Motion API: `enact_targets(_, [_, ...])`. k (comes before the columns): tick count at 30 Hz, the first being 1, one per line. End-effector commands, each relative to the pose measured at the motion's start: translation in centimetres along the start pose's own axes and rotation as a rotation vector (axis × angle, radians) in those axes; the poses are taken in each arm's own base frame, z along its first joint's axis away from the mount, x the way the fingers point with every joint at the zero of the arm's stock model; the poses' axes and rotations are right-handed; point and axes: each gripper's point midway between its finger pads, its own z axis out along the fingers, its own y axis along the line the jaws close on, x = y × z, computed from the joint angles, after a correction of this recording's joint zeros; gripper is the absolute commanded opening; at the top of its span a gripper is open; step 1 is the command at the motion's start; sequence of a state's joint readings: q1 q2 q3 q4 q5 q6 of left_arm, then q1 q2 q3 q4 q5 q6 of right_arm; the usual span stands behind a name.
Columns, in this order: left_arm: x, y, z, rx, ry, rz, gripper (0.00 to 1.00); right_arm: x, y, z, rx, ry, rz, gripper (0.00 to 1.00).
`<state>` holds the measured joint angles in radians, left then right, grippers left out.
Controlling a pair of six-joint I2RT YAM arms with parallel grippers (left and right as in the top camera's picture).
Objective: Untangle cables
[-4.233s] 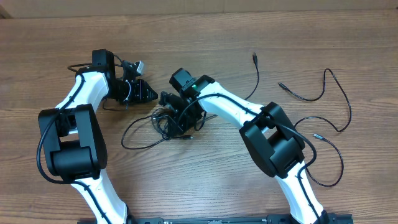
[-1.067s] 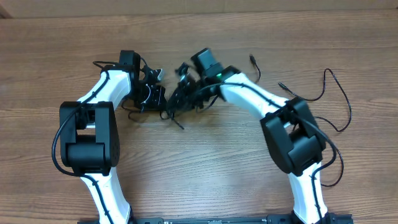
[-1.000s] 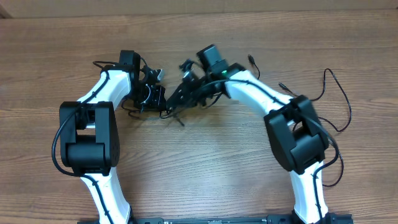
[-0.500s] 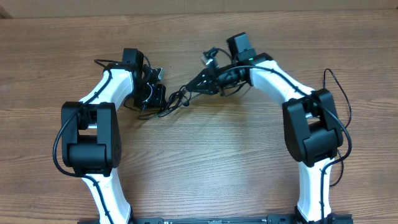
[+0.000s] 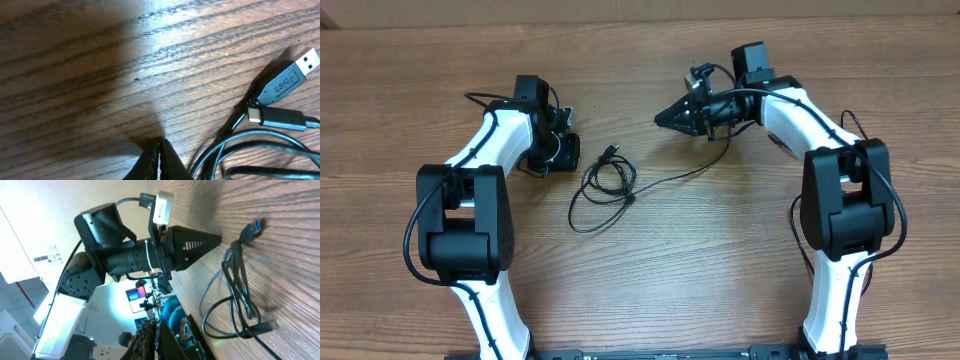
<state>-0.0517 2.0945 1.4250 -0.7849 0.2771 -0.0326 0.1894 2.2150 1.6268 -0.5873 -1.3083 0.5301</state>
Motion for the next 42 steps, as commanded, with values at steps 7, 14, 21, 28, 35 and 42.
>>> enact_targets(7, [1.0, 2.3, 1.2, -0.103, 0.039, -0.033, 0.13, 2.2, -0.8, 2.2, 0.134, 0.033, -0.046, 0.34])
enact_targets(14, [1.2, 1.1, 0.6, -0.033, 0.061, -0.029, 0.1, 4.9, -1.5, 4.8, 0.183, 0.121, -0.109, 0.56])
enact_targets(21, [1.4, -4.4, -1.9, 0.282, 0.086, 0.18, 0.49, 6.7, -1.3, 7.0, 0.195, 0.178, -0.117, 0.56])
enact_targets(28, [1.4, -4.5, -1.8, 0.282, 0.086, 0.166, 0.48, 6.8, -3.3, 6.8, 0.315, 0.161, -0.084, 0.57])
enact_targets(35, [1.7, -5.2, -1.0, 0.273, 0.111, 0.026, 0.43, 6.9, -3.4, 6.8, 0.321, 0.162, -0.083, 0.57])
enact_targets(42, [2.3, -5.6, 1.7, 0.227, 0.096, -0.049, 0.43, 6.7, -4.2, 6.5, 0.366, 0.15, -0.079, 0.57])
